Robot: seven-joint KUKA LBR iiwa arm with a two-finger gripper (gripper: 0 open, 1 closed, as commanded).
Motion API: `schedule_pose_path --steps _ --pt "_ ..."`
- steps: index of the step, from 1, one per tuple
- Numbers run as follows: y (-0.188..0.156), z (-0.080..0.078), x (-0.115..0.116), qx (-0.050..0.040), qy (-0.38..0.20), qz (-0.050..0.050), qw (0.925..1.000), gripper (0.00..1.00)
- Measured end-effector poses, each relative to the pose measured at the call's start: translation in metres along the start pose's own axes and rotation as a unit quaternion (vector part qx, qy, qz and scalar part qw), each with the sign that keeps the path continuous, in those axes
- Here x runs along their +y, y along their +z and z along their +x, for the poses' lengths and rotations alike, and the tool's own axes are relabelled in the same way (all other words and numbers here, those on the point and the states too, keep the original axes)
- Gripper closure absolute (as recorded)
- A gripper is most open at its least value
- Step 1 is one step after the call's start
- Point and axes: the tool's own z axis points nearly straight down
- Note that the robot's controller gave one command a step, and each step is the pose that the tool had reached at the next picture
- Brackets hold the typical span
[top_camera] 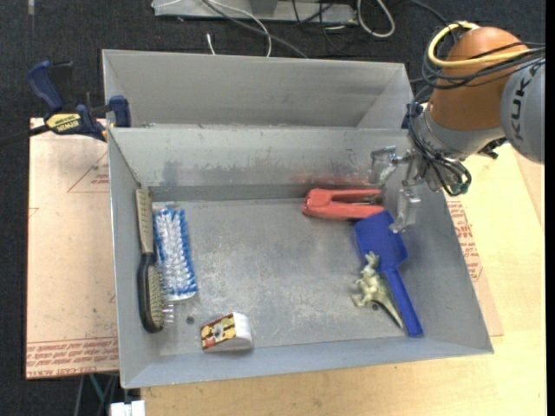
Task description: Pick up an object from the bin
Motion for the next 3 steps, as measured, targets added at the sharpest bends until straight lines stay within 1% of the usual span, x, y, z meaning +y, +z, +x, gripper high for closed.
schedule_pose_path --steps 1,2,3 --pt "0.010 -0.007 0.075 -0.0008 0.019 0.000 0.9998 0.00" --pt "0.079 -0.010 0.055 -0.0022 0.150 -0.001 0.9887 0.00" --pt "0.080 -0.009 0.055 -0.0086 0.127 0.000 0.9919 1.00"
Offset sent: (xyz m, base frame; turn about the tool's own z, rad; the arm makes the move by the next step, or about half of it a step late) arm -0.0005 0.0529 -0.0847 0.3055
